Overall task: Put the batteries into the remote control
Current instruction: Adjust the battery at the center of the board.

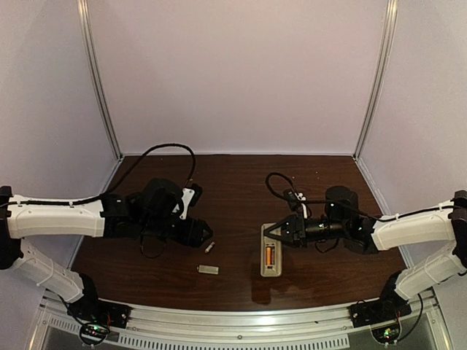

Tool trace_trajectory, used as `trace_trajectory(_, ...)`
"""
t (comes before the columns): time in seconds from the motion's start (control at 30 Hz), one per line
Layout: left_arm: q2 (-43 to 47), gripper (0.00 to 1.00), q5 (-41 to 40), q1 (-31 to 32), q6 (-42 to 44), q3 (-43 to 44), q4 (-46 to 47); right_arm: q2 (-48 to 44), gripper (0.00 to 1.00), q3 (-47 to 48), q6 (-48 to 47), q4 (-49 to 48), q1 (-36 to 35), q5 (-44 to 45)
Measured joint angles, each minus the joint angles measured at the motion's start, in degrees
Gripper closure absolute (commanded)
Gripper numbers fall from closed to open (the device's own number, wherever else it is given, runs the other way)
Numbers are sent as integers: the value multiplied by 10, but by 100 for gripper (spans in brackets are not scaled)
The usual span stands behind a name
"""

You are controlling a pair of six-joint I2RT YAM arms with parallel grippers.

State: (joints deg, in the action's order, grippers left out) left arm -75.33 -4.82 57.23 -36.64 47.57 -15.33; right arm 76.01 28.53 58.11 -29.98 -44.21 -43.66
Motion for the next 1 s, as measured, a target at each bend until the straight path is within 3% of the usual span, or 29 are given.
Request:
trace_trajectory(0.23, -144, 43, -12, -22, 78, 118, -167, -10, 100, 0, -12, -28, 3, -40)
trace_trajectory(0.47, -246, 55, 11, -22, 148, 188, -220, -28, 100, -11, -14, -32, 10, -63)
trace_trajectory(0.83, -376, 62, 37, -45, 215, 286, -260, -70, 100, -19, -14, -28, 28, -90)
trace_trajectory(0.9, -383, 66, 38, -52, 219, 294, -269, -78, 100, -19, -16, -25, 32, -93)
trace_trajectory(1.0, -392, 81, 41, -58, 227, 302, -272, -90, 100, -19, -24, -17, 40, -96)
